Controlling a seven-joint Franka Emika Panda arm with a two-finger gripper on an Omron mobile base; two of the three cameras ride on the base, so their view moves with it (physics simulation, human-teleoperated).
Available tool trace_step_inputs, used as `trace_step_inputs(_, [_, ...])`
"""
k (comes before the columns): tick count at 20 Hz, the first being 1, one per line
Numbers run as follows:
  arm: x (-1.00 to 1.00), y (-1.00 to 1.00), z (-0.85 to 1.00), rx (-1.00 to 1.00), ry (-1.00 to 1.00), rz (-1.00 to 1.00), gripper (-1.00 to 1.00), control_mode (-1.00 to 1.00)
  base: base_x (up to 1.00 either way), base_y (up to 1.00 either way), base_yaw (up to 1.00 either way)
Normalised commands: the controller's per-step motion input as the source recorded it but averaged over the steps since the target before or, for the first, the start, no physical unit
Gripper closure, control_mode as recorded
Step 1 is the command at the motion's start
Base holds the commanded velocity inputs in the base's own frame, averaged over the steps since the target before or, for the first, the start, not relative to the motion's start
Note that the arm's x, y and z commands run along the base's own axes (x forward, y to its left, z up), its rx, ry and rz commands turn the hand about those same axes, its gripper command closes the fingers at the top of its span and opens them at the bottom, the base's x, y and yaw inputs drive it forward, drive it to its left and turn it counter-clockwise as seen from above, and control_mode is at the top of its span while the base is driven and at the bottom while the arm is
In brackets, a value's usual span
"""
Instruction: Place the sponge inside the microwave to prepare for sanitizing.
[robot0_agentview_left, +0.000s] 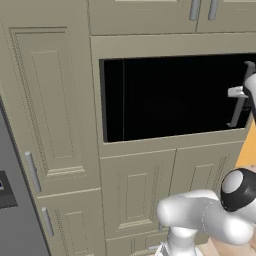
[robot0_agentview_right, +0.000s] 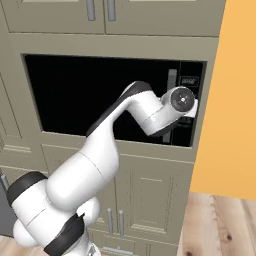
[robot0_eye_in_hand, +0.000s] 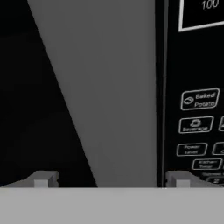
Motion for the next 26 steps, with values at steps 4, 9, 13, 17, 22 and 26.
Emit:
trace_step_inputs(4, [0.44, 0.17, -0.04, -0.02, -0.06, -0.02, 1.00, -1.00, 0.00, 0.00, 0.00])
trace_step_inputs(9, [0.44, 0.26, 0.00, 0.00, 0.00, -0.01, 1.00, -1.00, 0.00, 0.00, 0.00])
trace_step_inputs(13, [0.20, 0.32, 0.00, 0.00, -0.01, 0.00, 1.00, -1.00, 0.00, 0.00, 0.00])
trace_step_inputs(17, [-0.08, 0.32, 0.00, -0.01, -0.11, 0.00, 1.00, -1.00, 0.00, 0.00, 0.00])
trace_step_inputs(22, [-0.24, 0.36, 0.00, -0.05, -0.14, -0.01, 1.00, -1.00, 0.00, 0.00, 0.00])
trace_step_inputs(26, [-0.31, 0.32, 0.05, -0.03, -0.01, -0.03, 1.00, -1.00, 0.00, 0.00, 0.00])
